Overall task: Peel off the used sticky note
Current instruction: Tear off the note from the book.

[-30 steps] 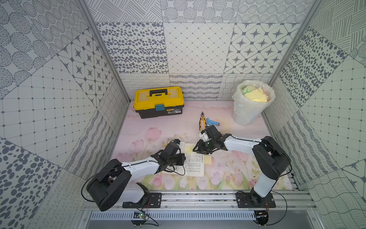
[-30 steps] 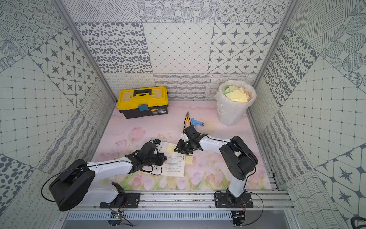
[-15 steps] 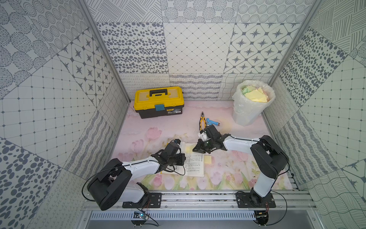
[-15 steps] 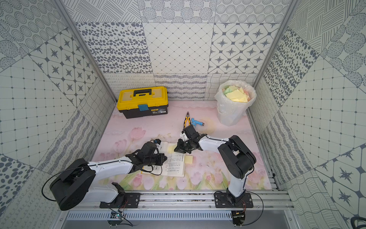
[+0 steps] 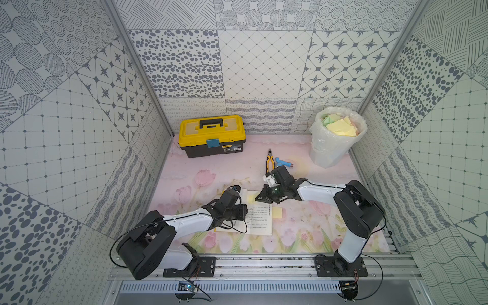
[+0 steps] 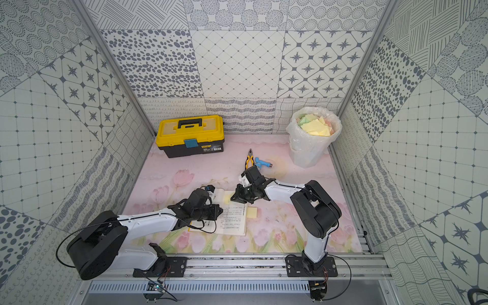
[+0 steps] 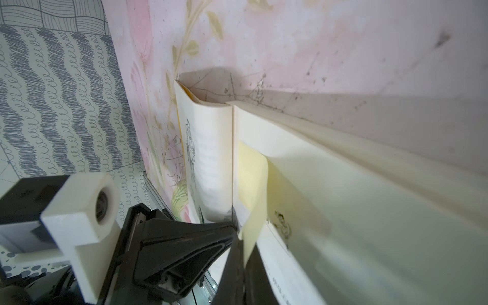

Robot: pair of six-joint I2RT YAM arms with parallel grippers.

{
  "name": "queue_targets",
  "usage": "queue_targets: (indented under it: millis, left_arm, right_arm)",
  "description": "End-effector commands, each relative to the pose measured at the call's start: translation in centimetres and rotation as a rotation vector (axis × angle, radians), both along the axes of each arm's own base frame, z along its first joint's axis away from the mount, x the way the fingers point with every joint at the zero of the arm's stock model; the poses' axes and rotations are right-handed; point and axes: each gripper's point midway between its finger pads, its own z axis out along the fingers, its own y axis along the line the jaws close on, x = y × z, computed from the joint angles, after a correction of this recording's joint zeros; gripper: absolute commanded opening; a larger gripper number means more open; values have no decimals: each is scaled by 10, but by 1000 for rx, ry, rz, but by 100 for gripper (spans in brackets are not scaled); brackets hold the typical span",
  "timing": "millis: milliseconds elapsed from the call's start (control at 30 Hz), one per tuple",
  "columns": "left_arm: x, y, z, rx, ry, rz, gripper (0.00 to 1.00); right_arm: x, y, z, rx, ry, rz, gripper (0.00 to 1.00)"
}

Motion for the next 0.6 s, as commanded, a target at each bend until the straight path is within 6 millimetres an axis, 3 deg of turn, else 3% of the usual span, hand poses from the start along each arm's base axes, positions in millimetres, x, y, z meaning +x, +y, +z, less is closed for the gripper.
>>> queue_targets:
  millis: [0, 567]
  left_arm:
    - [-23, 29, -31, 161, 111, 11, 0]
    - [-23, 29, -31, 160, 109, 10, 0]
  right_arm:
    - [13, 15, 21, 85, -45, -19, 0]
    - [37, 13, 40, 104, -71, -110, 0]
